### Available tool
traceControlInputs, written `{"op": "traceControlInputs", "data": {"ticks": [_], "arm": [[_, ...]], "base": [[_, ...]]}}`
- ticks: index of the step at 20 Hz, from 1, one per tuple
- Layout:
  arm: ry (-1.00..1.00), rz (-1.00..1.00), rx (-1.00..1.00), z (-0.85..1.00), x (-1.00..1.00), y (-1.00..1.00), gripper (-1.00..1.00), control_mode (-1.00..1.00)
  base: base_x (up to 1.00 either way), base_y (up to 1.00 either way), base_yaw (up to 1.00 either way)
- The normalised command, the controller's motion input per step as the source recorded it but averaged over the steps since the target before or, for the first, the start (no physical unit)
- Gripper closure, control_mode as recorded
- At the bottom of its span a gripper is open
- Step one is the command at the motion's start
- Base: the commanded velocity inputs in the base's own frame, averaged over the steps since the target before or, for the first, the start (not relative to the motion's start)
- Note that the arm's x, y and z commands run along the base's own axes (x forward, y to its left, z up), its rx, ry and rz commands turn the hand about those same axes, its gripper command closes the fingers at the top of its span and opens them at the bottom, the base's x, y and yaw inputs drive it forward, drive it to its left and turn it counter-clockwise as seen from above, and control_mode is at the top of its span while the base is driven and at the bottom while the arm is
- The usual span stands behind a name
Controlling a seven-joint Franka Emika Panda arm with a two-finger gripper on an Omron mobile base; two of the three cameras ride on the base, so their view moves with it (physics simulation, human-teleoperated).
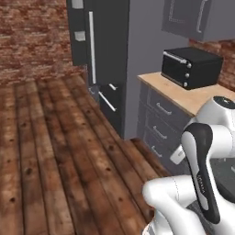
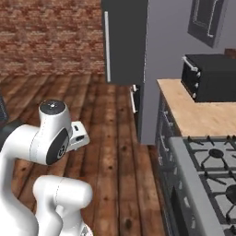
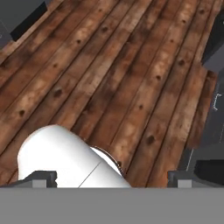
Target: Pick the egg and butter from the fridge and place them by the bowl for mixing.
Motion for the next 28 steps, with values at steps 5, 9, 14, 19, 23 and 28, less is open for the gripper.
{"op": "traceControlInputs", "data": {"ticks": [5, 9, 14, 19, 23, 28], "arm": [[0.0, 0.0, 0.0, 0.0, 0.0, 0.0, -1.0, 1.0], [0.0, 0.0, 0.0, 0.0, 0.0, 0.0, -1.0, 1.0], [0.0, 0.0, 0.0, 0.0, 0.0, 0.0, -1.0, 1.0], [0.0, 0.0, 0.0, 0.0, 0.0, 0.0, -1.0, 1.0], [0.0, 0.0, 0.0, 0.0, 0.0, 0.0, -1.0, 1.0], [0.0, 0.0, 0.0, 0.0, 0.0, 0.0, -1.0, 1.0]], "base": [[1.0, 0.88, 0.15], [1.0, 0.93, 0.13], [1.0, 0.86, 0.12], [1.0, 0.56, 0.05], [1.0, 0.11, -0.1], [1.0, 0.07, -0.22]]}}
